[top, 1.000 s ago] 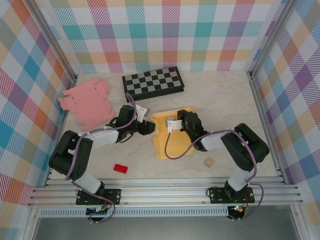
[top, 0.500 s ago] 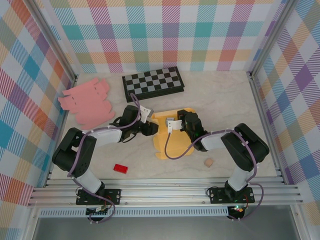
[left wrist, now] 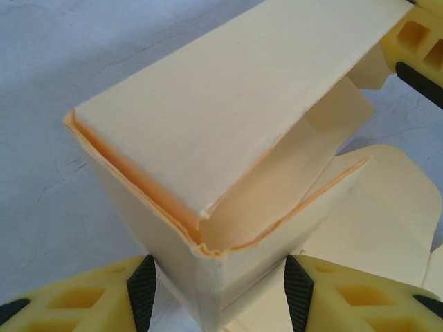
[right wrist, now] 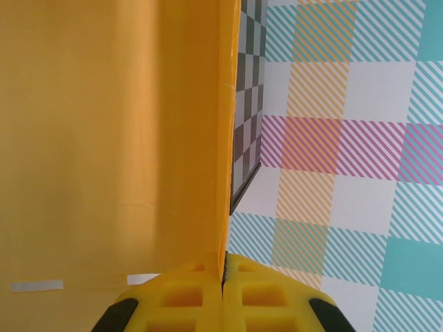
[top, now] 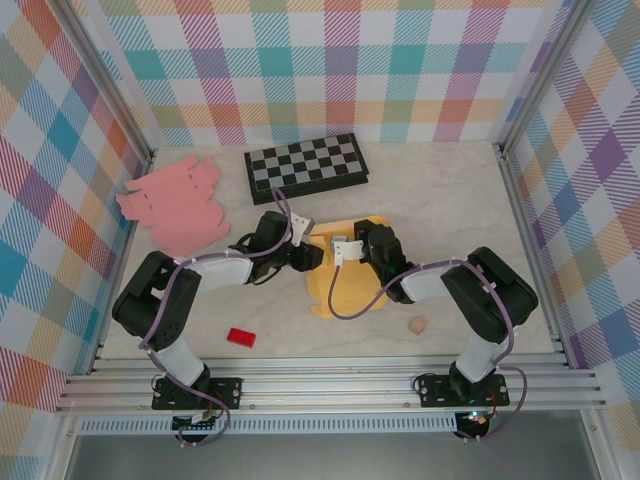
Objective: Fold the paper box
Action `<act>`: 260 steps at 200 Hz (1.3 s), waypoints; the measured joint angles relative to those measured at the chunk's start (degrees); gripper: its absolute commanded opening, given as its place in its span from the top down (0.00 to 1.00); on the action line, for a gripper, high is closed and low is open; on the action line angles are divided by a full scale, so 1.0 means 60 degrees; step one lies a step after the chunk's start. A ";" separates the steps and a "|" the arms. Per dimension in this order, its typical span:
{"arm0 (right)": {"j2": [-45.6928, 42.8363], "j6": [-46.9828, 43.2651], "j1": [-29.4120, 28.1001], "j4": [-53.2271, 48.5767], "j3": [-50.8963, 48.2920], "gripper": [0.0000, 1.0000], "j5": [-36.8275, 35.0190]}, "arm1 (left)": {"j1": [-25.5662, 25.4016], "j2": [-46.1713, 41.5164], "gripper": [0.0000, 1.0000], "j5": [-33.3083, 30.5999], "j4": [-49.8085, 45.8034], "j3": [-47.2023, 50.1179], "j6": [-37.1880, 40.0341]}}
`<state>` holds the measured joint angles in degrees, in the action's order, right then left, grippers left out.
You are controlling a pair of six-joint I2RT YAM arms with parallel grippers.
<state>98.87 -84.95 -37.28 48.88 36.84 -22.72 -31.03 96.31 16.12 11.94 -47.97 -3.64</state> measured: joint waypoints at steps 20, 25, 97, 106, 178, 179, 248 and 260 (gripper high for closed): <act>0.0000 -0.0004 -0.0040 0.0000 0.0000 1.00 -0.0058 | -0.0084 0.0073 0.46 -0.0397 -0.0007 -0.0076 -0.0058; 0.0000 -0.0004 -0.0058 0.0000 0.0000 1.00 -0.0076 | -0.0098 0.0102 0.47 -0.0477 -0.0018 -0.0106 -0.0073; -0.0007 0.0000 -0.0153 0.0033 -0.0007 1.00 -0.0226 | -0.0248 0.0302 0.46 -0.1195 -0.0047 -0.0280 -0.0288; -0.0007 -0.0004 -0.0182 0.0062 -0.0022 1.00 -0.0280 | -0.0266 0.0306 0.47 -0.1290 -0.0044 -0.0284 -0.0291; -0.0095 0.0004 -0.0372 0.0182 -0.0124 1.00 -0.0397 | -0.0372 0.0543 0.53 -0.2317 -0.0033 -0.0284 -0.0324; -0.0095 0.0004 -0.0372 0.0182 -0.0124 1.00 -0.0393 | -0.0372 0.0543 0.53 -0.2317 -0.0033 -0.0284 -0.0324; -0.0164 0.0007 -0.0386 0.0091 -0.0142 1.00 -0.0401 | -0.0375 0.0601 0.58 -0.2830 0.0029 -0.0284 -0.0313; -0.0168 0.0007 -0.0397 0.0091 -0.0142 1.00 -0.0404 | -0.0382 0.0605 0.60 -0.2881 0.0033 -0.0284 -0.0313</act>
<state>97.86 -84.90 -39.66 49.43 35.99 -25.15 -33.32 99.94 -1.17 12.14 -49.67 -5.52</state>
